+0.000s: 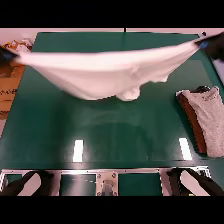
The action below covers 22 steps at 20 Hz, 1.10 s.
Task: Fold the shirts.
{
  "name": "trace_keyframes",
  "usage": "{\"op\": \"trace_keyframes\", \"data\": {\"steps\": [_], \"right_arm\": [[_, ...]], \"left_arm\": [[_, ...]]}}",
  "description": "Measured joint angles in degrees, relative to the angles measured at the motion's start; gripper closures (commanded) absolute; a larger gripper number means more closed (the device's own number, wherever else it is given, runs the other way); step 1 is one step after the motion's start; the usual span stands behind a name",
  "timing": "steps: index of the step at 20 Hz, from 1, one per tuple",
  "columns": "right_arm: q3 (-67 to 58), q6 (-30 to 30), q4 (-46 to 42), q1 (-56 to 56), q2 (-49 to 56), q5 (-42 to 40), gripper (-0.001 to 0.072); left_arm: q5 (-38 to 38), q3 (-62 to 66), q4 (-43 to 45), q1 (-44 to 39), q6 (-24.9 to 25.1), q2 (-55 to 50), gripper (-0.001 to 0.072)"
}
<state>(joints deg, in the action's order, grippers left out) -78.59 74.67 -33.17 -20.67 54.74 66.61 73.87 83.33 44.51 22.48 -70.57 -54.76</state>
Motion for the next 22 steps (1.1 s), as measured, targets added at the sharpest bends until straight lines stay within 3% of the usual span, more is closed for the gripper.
{"op": "trace_keyframes", "data": {"steps": [6, 10, 17, 22], "right_arm": [[-12.8, 4.1, -0.4, -6.4, -16.5, -10.2, 0.0695], [-15.2, 4.7, -1.7, -7.8, -20.9, -16.4, 0.0695], [-5.0, 5.1, -3.9, -8.0, -15.2, -16.6, 0.0695], [11.7, 1.0, -4.0, -2.4, -1.4, -18.5, 0.0695]], "left_arm": [[0.3, 28.6, -0.1, 0.0, -2.0, 6.4, 0.0685], [0.9, 35.4, 0.8, 0.0, -3.1, 7.1, 0.0685], [-0.6, 20.2, 2.4, 0.0, -2.7, 3.9, 0.0685], [-3.8, -0.4, -5.3, 0.0, 4.1, -5.3, 0.0685]]}}
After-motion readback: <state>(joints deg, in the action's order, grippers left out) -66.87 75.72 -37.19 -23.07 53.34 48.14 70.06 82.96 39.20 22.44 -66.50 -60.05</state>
